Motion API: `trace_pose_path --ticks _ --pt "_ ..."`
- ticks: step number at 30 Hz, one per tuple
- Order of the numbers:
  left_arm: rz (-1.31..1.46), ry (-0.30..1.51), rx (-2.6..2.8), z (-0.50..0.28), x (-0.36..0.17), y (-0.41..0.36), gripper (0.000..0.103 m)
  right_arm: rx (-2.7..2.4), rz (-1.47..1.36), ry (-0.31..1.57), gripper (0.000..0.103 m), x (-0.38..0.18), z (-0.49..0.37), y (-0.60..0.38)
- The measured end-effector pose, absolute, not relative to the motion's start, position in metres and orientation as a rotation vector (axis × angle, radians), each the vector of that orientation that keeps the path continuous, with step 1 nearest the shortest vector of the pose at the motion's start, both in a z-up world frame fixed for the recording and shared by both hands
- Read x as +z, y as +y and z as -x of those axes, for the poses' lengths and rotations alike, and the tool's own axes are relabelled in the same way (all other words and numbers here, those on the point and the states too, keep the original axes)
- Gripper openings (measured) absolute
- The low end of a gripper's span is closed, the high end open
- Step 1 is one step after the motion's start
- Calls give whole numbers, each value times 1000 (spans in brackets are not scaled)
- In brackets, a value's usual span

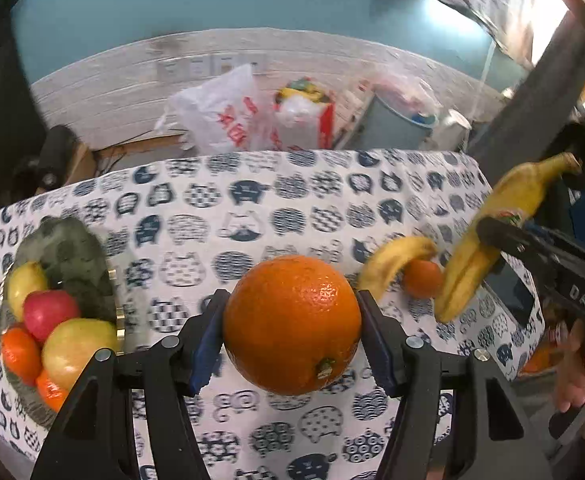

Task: Organize fruits
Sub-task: 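Lift the orange toward the bowl with the left gripper while the right gripper lifts the banana, then lower the orange into the bowl and open the left gripper while the right gripper carries the banana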

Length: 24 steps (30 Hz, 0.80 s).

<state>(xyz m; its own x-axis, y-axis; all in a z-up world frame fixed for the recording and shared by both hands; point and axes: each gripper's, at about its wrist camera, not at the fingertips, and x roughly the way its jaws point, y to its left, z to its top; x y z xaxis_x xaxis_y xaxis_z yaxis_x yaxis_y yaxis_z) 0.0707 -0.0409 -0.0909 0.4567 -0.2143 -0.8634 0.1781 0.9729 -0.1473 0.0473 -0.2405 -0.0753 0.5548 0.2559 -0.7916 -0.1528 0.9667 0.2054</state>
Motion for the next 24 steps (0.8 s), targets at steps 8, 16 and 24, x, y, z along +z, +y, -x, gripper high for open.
trace_pose_path --ticks 8,16,24 --pt "110 1049 -110 -78 -89 21 64 318 -91 944 35 -68 -55 -199" --pt "176 1064 -13 -87 -103 69 64 383 -63 952 35 -69 -64 -161" --pt "188 1096 35 -95 -121 89 64 420 -37 965 35 -75 -70 -135"
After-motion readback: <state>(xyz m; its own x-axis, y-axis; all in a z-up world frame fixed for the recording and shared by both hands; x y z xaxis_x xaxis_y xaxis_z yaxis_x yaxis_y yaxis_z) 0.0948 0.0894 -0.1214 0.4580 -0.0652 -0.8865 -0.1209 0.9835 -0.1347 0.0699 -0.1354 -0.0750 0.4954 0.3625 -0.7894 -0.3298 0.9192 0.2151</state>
